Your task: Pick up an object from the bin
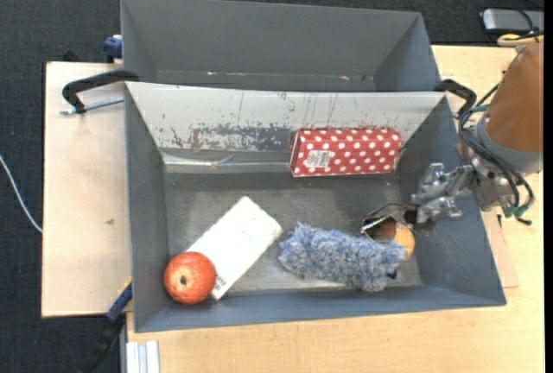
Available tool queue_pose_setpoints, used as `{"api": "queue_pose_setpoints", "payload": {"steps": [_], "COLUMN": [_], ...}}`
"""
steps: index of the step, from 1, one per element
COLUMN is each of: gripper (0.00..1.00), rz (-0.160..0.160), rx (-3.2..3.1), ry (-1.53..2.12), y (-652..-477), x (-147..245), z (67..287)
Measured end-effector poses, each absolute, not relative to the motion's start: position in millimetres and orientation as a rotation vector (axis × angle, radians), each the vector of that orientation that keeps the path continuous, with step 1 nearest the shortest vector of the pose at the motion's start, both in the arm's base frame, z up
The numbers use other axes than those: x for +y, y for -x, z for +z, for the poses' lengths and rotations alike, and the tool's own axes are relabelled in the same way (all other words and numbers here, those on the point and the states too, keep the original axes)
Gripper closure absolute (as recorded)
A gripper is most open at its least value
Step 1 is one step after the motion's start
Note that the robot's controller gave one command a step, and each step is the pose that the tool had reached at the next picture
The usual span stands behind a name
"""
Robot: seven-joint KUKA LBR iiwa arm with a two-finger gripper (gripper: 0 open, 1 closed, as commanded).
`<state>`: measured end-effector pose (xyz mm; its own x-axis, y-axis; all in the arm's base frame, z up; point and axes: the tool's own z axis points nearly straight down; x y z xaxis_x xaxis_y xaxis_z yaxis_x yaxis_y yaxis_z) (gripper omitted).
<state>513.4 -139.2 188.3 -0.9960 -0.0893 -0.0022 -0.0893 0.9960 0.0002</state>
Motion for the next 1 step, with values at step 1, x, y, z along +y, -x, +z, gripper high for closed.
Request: {"api": "queue_pose_setpoints", "payload": {"steps": [1], "gripper": [1.00], "rz": [0.001], "rx": [3.135], "ry": [0.152], "y": [-514.4], "x": [-138.8], "z": [203.2]}}
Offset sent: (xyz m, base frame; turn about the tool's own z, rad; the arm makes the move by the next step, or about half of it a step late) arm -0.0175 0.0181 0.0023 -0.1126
